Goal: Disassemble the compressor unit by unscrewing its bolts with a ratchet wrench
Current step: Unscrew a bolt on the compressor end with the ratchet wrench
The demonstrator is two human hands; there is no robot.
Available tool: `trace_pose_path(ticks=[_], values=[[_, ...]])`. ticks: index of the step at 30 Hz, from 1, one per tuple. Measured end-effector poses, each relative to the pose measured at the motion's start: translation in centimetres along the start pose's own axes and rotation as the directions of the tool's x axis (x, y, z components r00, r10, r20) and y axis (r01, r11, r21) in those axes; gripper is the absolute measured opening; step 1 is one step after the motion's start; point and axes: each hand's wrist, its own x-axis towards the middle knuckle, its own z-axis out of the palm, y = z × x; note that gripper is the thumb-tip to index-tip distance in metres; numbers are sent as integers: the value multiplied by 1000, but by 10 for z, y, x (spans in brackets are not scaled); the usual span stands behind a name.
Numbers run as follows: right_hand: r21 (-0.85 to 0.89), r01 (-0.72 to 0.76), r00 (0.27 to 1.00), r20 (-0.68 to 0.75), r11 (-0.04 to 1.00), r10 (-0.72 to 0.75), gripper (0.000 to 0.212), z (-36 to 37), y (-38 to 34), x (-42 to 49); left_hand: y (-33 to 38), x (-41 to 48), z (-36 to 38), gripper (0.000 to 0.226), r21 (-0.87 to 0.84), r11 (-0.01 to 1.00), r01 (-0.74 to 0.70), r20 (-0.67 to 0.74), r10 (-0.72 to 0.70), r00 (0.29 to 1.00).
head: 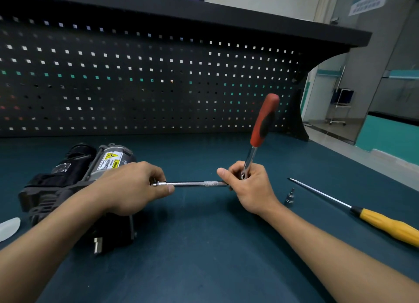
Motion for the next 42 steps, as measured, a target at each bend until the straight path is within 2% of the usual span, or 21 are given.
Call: trace_pose_path(ticks=[6,9,11,13,16,21,25,27,28,30,33,37,40,42], values=[[54,76,997,-39,996,-74,29,4,0,1,3,1,-2,39,40,999,-11,55,9,998],[34,69,998,-12,997,-69,30,1,1,1,2,2,-3,38,33,999,-15,68,12,998],[-15,11,999,51,1000,-10,37,-3,2,1,2,2,-2,37,34,999,-17,77,14,997],[-38,-114,988,104,993,117,48,-4,2,1,1,1,-3,37,41,999,-21,89,17,996],[-14,-309,945,106,951,308,51,-2,-2,5,1,1,-3,38,32,999,-24,102,20,995],[24,-567,820,110,824,561,56,2,-11,11,0,2,-2,39,8,999,-32,94,31,995],[106,-788,609,278,606,743,54,-4,-21,12,-1,3,-2,40,-20,999,-30,101,32,994],[66,-830,538,354,554,765,52,-7,-23,14,-1,2,-2,40,-23,999,-35,98,37,994],[51,-835,525,369,547,767,50,-8,-24,15,-2,2,-2,40,-22,999,-38,95,40,995],[50,-829,535,364,558,763,45,-7,-23,15,-2,2,-2,41,-9,999,-40,90,41,995],[80,-791,599,307,607,740,41,-6,-20,12,-2,2,0,42,38,998,-41,71,38,997],[99,-652,751,223,752,621,42,-2,-12,7,-3,2,1,44,77,996,-40,52,36,998],[85,-470,878,147,879,455,43,-1,-4,3,-2,1,0,44,80,996,-35,65,30,997],[58,-344,936,99,937,338,45,0,-2,2,-1,1,0,43,81,996,-32,62,27,998]])
